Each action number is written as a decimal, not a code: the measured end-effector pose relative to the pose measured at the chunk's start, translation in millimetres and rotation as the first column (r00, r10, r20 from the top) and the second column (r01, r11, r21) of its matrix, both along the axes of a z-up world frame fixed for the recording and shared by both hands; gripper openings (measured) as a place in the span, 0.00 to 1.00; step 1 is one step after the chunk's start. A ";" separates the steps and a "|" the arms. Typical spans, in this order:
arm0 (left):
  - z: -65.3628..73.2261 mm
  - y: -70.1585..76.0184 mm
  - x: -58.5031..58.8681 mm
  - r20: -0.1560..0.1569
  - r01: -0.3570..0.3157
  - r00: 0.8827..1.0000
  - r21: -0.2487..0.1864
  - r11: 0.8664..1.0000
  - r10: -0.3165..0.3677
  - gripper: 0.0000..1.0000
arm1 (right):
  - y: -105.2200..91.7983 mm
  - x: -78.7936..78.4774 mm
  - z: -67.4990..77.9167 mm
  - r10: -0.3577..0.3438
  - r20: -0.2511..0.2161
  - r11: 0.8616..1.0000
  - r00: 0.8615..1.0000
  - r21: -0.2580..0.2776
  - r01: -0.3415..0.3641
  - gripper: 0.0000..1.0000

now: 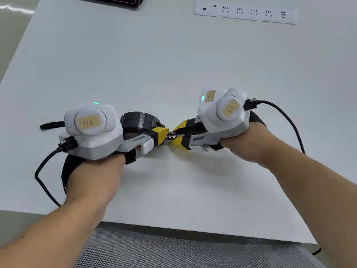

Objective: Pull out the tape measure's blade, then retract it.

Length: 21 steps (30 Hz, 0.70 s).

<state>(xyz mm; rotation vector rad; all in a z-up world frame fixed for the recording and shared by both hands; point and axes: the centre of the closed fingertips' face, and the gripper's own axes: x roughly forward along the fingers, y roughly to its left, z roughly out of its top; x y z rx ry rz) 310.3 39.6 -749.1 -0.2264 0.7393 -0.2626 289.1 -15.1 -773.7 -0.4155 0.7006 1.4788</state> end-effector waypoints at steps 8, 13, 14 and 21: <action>0.0 0.0 0.2 0.002 -0.001 1.000 -0.001 1.000 0.001 0.59 | 5.5 0.8 -1.3 0.005 0.000 1.000 1.000 0.004 -0.005 0.11; 0.2 0.1 0.2 0.006 -0.001 1.000 -0.005 1.000 0.001 0.59 | 8.9 0.8 -1.8 0.009 0.004 1.000 1.000 0.013 -0.009 0.11; 0.2 0.0 0.2 0.006 -0.001 1.000 -0.007 1.000 0.001 0.59 | 9.8 0.9 -2.2 0.010 0.006 1.000 1.000 0.014 -0.010 0.11; 0.2 -0.8 -0.2 0.000 0.012 1.000 -0.006 1.000 -0.012 0.60 | 9.6 1.0 -3.2 0.011 0.004 1.000 1.000 0.014 -0.011 0.12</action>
